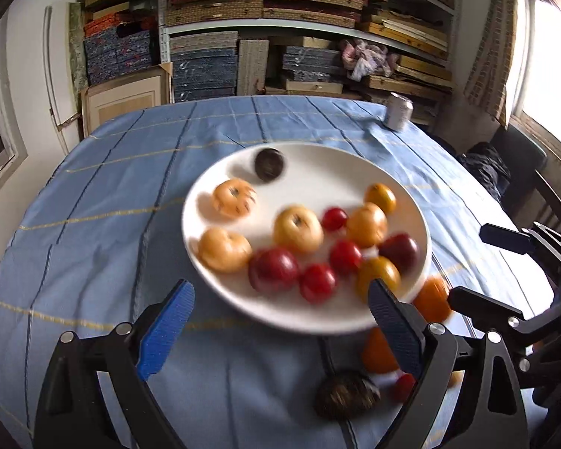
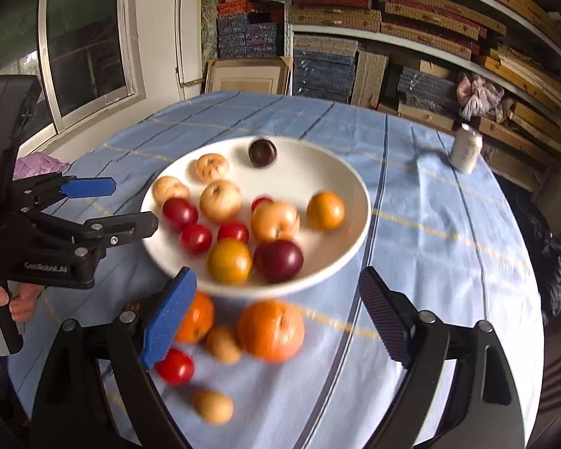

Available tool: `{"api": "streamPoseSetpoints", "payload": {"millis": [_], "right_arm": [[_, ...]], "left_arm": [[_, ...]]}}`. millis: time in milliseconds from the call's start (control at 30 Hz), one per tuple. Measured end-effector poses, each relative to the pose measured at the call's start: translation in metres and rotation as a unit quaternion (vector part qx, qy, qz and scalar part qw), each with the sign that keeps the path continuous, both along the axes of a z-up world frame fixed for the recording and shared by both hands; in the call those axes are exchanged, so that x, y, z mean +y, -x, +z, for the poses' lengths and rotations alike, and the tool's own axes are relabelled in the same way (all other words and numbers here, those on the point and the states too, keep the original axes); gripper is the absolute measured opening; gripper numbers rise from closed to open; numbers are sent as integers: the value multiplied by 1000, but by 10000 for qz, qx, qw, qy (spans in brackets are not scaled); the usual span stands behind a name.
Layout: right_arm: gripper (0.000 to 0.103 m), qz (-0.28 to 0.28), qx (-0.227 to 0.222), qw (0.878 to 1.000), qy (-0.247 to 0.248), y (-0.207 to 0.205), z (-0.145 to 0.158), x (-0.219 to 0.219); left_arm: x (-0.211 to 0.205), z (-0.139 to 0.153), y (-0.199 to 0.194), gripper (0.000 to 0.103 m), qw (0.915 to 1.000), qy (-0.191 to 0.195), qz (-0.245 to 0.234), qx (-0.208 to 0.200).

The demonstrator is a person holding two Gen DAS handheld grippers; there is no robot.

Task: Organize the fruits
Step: 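Withdraw both grippers back toward the remaining fruits, then grasp the small tan round fruit with right gripper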

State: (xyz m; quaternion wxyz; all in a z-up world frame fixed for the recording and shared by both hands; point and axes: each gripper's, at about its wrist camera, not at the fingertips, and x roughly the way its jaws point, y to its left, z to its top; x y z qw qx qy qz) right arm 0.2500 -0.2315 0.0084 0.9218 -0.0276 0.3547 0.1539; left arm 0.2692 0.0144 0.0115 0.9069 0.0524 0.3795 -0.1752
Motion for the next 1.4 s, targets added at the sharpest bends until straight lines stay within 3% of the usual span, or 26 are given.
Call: {"api": "streamPoseSetpoints", "payload": {"millis": [200,433,500,633,800,1067,1200,1400], "right_arm": [[86,-34,277,9996,65,45,-23,-3],[86,38,437,9988,223,76,-50,-5],[77,79,506,9981,331,73,-57,-2],[63,259,640,9976,55,62,-61,0],[44,544,679,9958,289,59,-65,11],[40,890,615,9934,375,52,-61,13],[27,1139,640,9908,354,51,-59,14],[27,1186,603,9904,376,55,-59,9]], "left_arm": [[-19,-16,61,94,9990,-201,-370,-168],[-37,-41,86,94,9935,-531,-1009,-1],[-43,-48,88,94,9921,-661,-1069,0],[-49,-58,82,94,9905,-618,-1226,116],[-56,-63,76,93,9866,-731,-1456,-40],[-63,-63,72,89,9846,-779,-1557,-162],[-70,-60,77,82,9821,-796,-1687,-270],[-80,-64,78,78,9793,-1158,-1606,-418]]}}
